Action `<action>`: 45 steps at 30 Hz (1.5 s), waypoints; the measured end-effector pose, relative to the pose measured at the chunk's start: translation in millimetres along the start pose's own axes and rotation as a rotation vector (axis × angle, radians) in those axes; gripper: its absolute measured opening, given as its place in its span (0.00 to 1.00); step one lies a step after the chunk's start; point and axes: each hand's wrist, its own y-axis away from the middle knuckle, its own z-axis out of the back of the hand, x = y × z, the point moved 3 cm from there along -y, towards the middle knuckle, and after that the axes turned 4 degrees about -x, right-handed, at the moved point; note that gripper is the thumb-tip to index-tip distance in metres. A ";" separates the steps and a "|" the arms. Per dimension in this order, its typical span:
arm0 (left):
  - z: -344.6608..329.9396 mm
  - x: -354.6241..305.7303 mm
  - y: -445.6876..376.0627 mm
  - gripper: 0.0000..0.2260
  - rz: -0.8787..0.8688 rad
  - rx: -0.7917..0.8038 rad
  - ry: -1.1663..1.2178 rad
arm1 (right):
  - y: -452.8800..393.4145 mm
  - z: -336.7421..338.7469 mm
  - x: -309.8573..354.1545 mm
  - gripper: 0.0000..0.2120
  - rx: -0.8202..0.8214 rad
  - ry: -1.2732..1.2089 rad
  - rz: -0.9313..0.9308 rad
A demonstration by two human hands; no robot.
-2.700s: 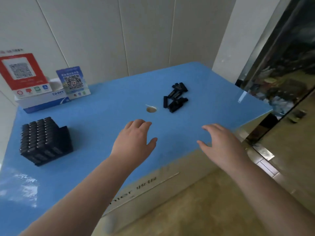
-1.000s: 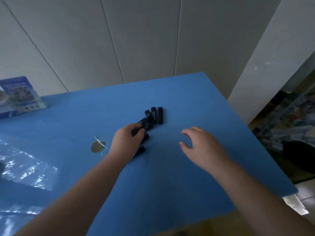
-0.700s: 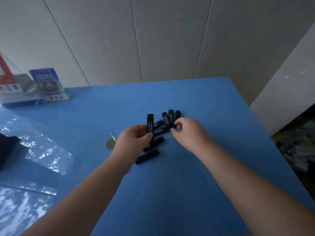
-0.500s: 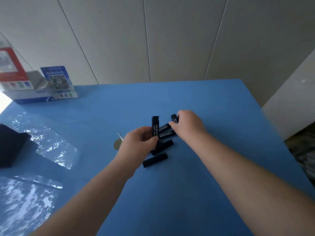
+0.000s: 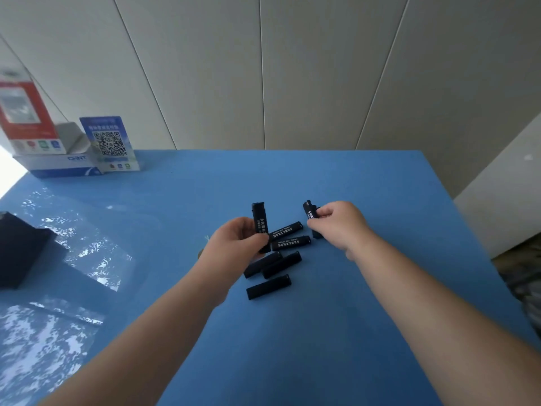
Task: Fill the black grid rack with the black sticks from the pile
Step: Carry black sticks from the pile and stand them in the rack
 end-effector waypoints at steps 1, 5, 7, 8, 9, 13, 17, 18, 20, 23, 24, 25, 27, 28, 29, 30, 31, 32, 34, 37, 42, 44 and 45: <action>1.5 0.1 1.0 0.03 0.010 0.008 0.051 | 8.3 4.7 1.2 0.02 0.017 -0.096 0.000; 8.1 -3.1 13.2 0.02 0.010 -0.032 0.203 | 43.9 15.1 4.5 0.03 0.096 -0.282 0.077; 13.6 -5.3 22.8 0.05 -0.013 -0.053 0.234 | 58.0 13.7 6.5 0.04 0.153 -0.302 0.129; 17.6 -5.1 27.7 0.06 -0.019 -0.061 0.237 | 62.8 11.0 6.9 0.04 0.192 -0.302 0.155; 22.2 -3.5 32.5 0.06 -0.024 -0.074 0.236 | 68.5 7.3 8.7 0.04 0.237 -0.303 0.178; 47.3 8.8 55.1 0.03 -0.027 -0.177 0.250 | 86.6 -20.2 16.4 0.06 0.393 -0.322 0.261; 86.4 27.2 83.7 0.04 -0.010 -0.326 0.271 | 112.5 -57.5 36.7 0.06 0.557 -0.352 0.315; 97.4 31.7 91.7 0.04 -0.007 -0.352 0.264 | 120.2 -67.6 42.6 0.04 0.592 -0.351 0.320; 120.4 38.5 106.7 0.05 -0.018 -0.397 0.248 | 135.7 -87.0 54.5 0.03 0.637 -0.347 0.333; 162.0 42.2 127.5 0.06 -0.060 -0.462 0.226 | 161.0 -117.0 77.6 0.03 0.687 -0.318 0.369; 176.8 43.2 134.1 0.05 -0.085 -0.481 0.227 | 168.7 -127.2 85.4 0.03 0.696 -0.314 0.380; 191.6 44.9 139.7 0.04 -0.107 -0.502 0.240 | 176.1 -137.4 93.3 0.03 0.701 -0.309 0.389; 220.5 49.6 151.5 0.05 -0.128 -0.537 0.285 | 191.6 -159.1 109.5 0.03 0.698 -0.289 0.410; 235.3 53.2 157.4 0.05 -0.129 -0.549 0.302 | 199.1 -171.1 117.4 0.03 0.695 -0.278 0.424; 250.7 58.1 162.8 0.05 -0.126 -0.556 0.314 | 206.6 -183.3 125.1 0.03 0.695 -0.269 0.435; 267.0 63.7 167.8 0.06 -0.118 -0.562 0.321 | 214.6 -196.3 132.7 0.03 0.697 -0.268 0.440; 284.1 69.4 172.8 0.06 -0.112 -0.565 0.317 | 223.5 -208.5 140.1 0.03 0.699 -0.271 0.437; 300.8 74.6 177.0 0.05 -0.109 -0.563 0.303 | 231.8 -221.2 146.8 0.04 0.698 -0.280 0.428; 335.2 84.6 184.0 0.04 -0.103 -0.559 0.278 | 248.9 -247.4 160.1 0.04 0.685 -0.303 0.404; 380.9 92.5 189.7 0.04 -0.100 -0.518 0.242 | 270.8 -284.3 179.6 0.05 0.635 -0.323 0.394; 442.7 95.1 187.6 0.03 -0.113 -0.463 0.129 | 294.5 -334.3 204.2 0.04 0.547 -0.351 0.382; 458.8 92.0 180.6 0.03 -0.122 -0.447 0.117 | 298.3 -347.4 213.8 0.03 0.532 -0.356 0.391; 464.5 90.1 174.5 0.04 -0.126 -0.444 0.103 | 297.1 -351.9 217.5 0.03 0.523 -0.360 0.400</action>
